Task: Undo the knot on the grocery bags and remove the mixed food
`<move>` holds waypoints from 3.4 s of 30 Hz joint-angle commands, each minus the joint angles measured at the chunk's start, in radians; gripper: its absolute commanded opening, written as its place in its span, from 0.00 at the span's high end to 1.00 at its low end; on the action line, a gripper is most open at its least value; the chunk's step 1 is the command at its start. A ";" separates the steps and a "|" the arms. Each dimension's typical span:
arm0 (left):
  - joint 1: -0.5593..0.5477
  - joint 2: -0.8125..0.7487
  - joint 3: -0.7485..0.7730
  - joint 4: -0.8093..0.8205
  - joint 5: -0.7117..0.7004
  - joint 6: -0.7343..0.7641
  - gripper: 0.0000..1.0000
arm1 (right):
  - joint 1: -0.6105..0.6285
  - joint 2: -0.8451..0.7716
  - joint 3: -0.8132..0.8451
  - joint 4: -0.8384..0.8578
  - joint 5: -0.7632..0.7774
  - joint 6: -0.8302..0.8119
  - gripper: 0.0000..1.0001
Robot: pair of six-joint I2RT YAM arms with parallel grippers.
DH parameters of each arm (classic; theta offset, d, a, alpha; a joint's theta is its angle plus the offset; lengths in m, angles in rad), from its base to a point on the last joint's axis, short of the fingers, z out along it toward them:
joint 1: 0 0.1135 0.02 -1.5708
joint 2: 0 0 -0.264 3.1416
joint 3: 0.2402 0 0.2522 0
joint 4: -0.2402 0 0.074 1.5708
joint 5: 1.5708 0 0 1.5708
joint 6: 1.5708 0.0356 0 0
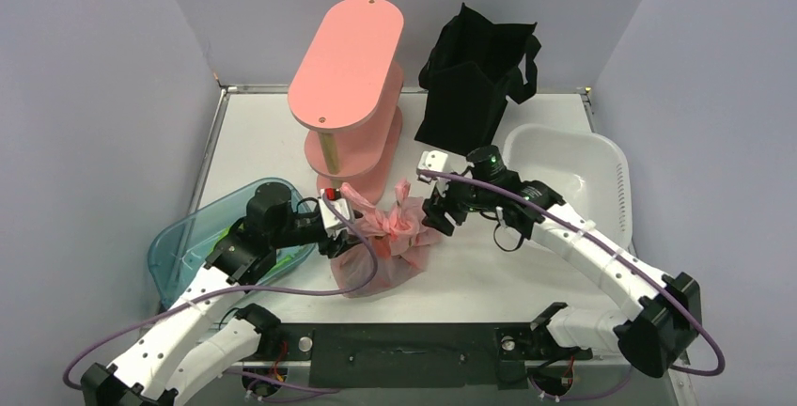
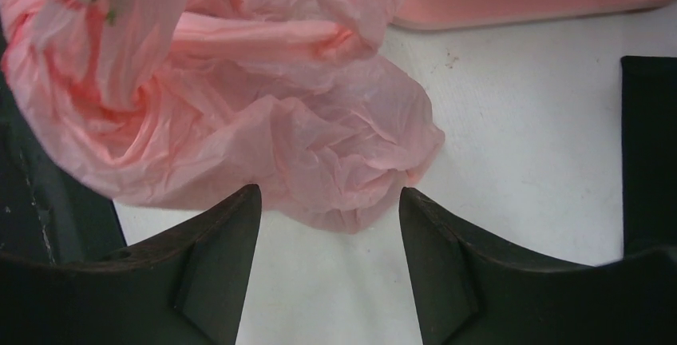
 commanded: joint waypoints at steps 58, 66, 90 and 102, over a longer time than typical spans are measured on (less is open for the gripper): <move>-0.278 -0.091 -0.038 -0.044 -0.245 0.622 1.00 | 0.129 0.092 0.049 0.009 0.010 0.054 0.17; -0.285 -0.115 -0.077 -0.065 -0.318 0.612 1.00 | 0.112 0.132 0.025 -0.104 0.074 -0.083 0.85; -0.018 -0.315 -0.178 -0.306 -0.230 0.679 1.00 | -0.300 -0.098 -0.035 -0.192 0.032 -0.059 0.98; -0.030 -0.124 0.013 -0.127 -0.141 0.428 1.00 | 0.058 -0.132 0.082 -0.077 0.250 0.108 0.36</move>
